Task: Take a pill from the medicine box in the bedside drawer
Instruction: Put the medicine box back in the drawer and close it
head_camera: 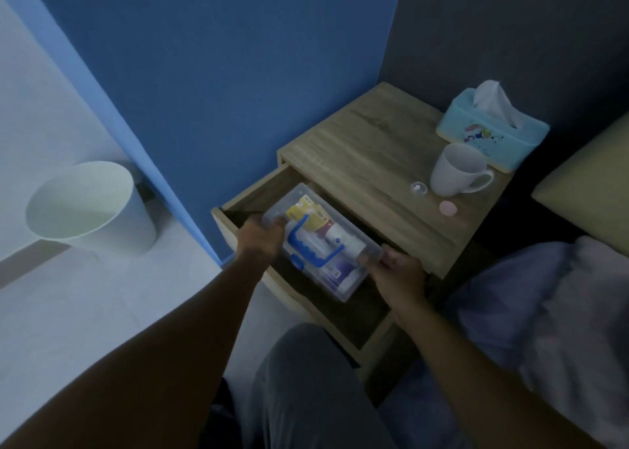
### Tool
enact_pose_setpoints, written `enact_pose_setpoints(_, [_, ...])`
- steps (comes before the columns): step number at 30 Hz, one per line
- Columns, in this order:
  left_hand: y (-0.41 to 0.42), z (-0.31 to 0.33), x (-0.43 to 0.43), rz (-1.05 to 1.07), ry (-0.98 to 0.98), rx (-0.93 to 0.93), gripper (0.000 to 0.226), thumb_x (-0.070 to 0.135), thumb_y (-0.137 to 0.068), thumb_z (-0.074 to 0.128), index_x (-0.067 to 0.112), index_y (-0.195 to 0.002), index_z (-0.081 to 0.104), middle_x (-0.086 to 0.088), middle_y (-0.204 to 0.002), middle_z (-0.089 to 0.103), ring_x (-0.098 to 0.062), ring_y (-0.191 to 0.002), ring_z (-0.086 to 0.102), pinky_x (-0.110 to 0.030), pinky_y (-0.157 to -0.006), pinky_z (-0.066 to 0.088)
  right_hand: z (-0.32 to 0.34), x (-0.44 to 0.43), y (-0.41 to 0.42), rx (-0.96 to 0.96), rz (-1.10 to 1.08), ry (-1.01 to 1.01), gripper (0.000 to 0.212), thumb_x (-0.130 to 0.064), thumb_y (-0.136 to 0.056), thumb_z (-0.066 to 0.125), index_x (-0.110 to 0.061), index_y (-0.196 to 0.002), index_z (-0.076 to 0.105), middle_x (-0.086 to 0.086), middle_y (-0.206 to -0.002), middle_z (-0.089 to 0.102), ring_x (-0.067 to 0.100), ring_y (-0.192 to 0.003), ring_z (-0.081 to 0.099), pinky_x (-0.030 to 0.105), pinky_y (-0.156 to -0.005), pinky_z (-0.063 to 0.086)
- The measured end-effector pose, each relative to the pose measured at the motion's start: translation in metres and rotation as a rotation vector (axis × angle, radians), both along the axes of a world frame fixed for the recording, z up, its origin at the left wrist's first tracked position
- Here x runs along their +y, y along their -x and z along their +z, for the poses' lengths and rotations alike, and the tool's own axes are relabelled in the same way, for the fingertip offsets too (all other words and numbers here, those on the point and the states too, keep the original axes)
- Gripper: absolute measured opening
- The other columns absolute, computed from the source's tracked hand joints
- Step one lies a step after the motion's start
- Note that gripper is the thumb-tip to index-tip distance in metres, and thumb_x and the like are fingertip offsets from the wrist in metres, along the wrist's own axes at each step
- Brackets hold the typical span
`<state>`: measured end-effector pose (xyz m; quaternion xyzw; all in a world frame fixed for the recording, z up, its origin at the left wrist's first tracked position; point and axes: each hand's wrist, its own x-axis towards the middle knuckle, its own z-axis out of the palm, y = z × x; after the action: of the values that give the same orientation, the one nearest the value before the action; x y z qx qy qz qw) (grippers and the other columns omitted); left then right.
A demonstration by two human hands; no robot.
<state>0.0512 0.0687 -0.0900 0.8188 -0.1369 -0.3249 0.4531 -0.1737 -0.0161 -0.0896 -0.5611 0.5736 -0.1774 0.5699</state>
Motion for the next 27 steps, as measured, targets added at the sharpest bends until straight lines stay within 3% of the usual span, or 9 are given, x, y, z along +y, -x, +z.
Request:
enact_pose_setpoints(2, [0.003, -0.012, -0.005, -0.031, -0.019, -0.007, 0.019, 0.047, -0.092, 0.056, 0.028, -0.093, 0.054, 0.003, -0.092, 0.063, -0.011, -0.082, 0.064, -0.028, -0.061, 0.052, -0.009, 0.0, -0.003, 0.007, -0.035, -0.049, 0.047, -0.03, -0.09, 0.069, -0.023, -0.135, 0.057, 0.0, -0.124, 0.067, 0.015, -0.11, 0.066, 0.039, -0.091, 0.056])
enact_pose_setpoints(4, [0.005, -0.024, -0.011, -0.039, -0.038, 0.01, 0.021, 0.042, -0.095, 0.053, 0.023, -0.104, 0.055, 0.001, -0.094, 0.063, -0.01, -0.082, 0.063, -0.027, -0.061, 0.052, -0.018, 0.0, -0.007, 0.027, -0.053, -0.069, 0.05, -0.027, -0.091, 0.068, -0.021, -0.138, 0.054, 0.002, -0.129, 0.064, 0.018, -0.116, 0.063, 0.043, -0.098, 0.053])
enact_pose_setpoints(7, [0.006, -0.04, -0.02, -0.033, -0.069, 0.014, 0.033, 0.034, -0.096, 0.052, 0.015, -0.123, 0.052, -0.004, -0.106, 0.063, -0.013, -0.089, 0.063, -0.025, -0.061, 0.049, -0.031, -0.002, -0.014, 0.075, -0.103, -0.063, 0.047, -0.023, -0.093, 0.066, -0.017, -0.138, 0.054, 0.004, -0.132, 0.062, 0.019, -0.12, 0.06, 0.043, -0.101, 0.051])
enact_pose_setpoints(11, [0.006, -0.057, -0.029, -0.024, -0.125, 0.028, 0.037, 0.031, -0.097, 0.051, 0.013, -0.129, 0.05, -0.009, -0.115, 0.061, -0.018, -0.097, 0.063, -0.027, -0.064, 0.048, -0.048, -0.008, -0.018, 0.098, -0.125, -0.075, 0.039, -0.021, -0.093, 0.065, -0.018, -0.132, 0.059, 0.004, -0.128, 0.064, 0.018, -0.117, 0.062, 0.042, -0.1, 0.053])
enact_pose_setpoints(14, [0.005, -0.066, -0.033, -0.039, -0.182, 0.037, 0.038, 0.033, -0.099, 0.047, 0.011, -0.129, 0.049, -0.013, -0.115, 0.061, -0.022, -0.097, 0.064, -0.031, -0.068, 0.051, -0.059, -0.013, -0.022, 0.117, -0.154, -0.057, 0.032, -0.021, -0.093, 0.065, -0.023, -0.125, 0.061, 0.003, -0.125, 0.065, 0.017, -0.114, 0.063, 0.04, -0.096, 0.054])
enact_pose_setpoints(18, [0.007, -0.07, -0.042, -0.055, -0.233, -0.001, 0.034, 0.029, -0.1, 0.046, 0.008, -0.127, 0.051, -0.014, -0.115, 0.061, -0.022, -0.099, 0.063, -0.031, -0.072, 0.05, -0.07, -0.015, -0.027, 0.125, -0.195, -0.024, 0.04, -0.021, -0.093, 0.064, -0.024, -0.133, 0.056, 0.003, -0.128, 0.064, 0.018, -0.115, 0.062, 0.031, -0.085, 0.053])
enact_pose_setpoints(22, [0.007, -0.068, -0.043, -0.049, -0.2, 0.015, 0.038, 0.029, -0.1, 0.046, 0.01, -0.133, 0.044, -0.015, -0.117, 0.059, -0.02, -0.096, 0.061, -0.027, -0.063, 0.047, -0.073, -0.013, -0.028, 0.159, -0.19, 0.011, 0.041, -0.026, -0.094, 0.064, -0.025, -0.134, 0.055, 0.003, -0.13, 0.062, 0.019, -0.117, 0.062, 0.031, -0.084, 0.053])
enact_pose_setpoints(25, [0.007, -0.061, -0.038, -0.116, -0.211, -0.037, 0.041, 0.025, -0.1, 0.048, 0.008, -0.137, 0.041, -0.015, -0.116, 0.061, -0.024, -0.099, 0.063, -0.035, -0.075, 0.053, -0.066, -0.008, -0.03, 0.234, -0.142, 0.084, 0.044, -0.034, -0.094, 0.063, -0.024, -0.135, 0.053, 0.005, -0.131, 0.06, 0.018, -0.114, 0.062, 0.028, -0.078, 0.052])
enact_pose_setpoints(27, [0.008, -0.056, -0.03, -0.153, -0.149, -0.091, 0.047, 0.021, -0.099, 0.048, 0.009, -0.143, 0.035, -0.014, -0.117, 0.062, -0.024, -0.101, 0.064, -0.037, -0.08, 0.055, -0.057, -0.004, -0.03, 0.266, -0.092, 0.138, 0.055, -0.035, -0.094, 0.063, -0.024, -0.145, 0.044, 0.006, -0.137, 0.056, 0.018, -0.117, 0.061, 0.019, -0.068, 0.045])
